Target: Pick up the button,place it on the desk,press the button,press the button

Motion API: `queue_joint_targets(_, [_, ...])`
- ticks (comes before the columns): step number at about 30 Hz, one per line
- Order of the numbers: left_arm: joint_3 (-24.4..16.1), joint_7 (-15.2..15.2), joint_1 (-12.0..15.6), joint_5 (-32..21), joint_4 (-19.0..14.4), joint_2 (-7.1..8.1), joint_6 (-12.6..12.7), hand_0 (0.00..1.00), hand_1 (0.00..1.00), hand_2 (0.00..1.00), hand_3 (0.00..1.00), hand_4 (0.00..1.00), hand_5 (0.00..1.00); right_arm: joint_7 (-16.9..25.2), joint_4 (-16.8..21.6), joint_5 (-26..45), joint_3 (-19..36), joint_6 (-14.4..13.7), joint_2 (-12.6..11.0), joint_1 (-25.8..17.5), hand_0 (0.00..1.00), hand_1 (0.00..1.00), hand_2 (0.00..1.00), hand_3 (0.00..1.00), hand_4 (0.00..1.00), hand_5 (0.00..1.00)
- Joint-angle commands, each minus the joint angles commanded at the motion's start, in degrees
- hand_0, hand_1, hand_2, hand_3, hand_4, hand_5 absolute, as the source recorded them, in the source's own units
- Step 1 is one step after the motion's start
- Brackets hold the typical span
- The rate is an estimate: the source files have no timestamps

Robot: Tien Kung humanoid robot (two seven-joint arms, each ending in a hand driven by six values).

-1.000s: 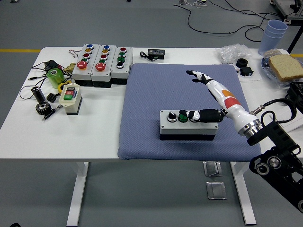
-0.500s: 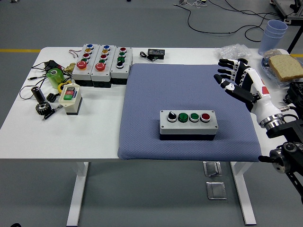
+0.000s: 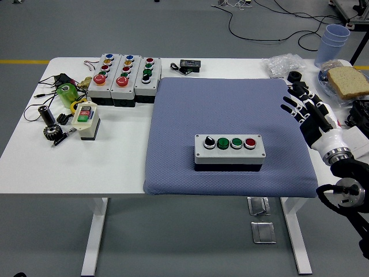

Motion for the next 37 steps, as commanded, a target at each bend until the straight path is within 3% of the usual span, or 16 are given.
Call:
queue_joint_targets(6, [-0.1,0.1,0.1,0.1,0.0,-0.02,0.0,0.651,0.645,0.638,0.545,0.308,0.847,-0.3,-1.0,11.2,0.5,0.2,-0.4,-0.3,0.687,0.640,0.680,0.638,0.766,0.324])
queue_joint_targets(37, [0.5,-0.2,0.8,0.3,0.0,-0.11,0.2,0.652,0.646,0.638,0.544,0.307,0.846,-2.3,-2.3,11.1,3.4,1.5,-1.3,-2.9,0.657,0.581,0.628,0.609,0.748,0.308])
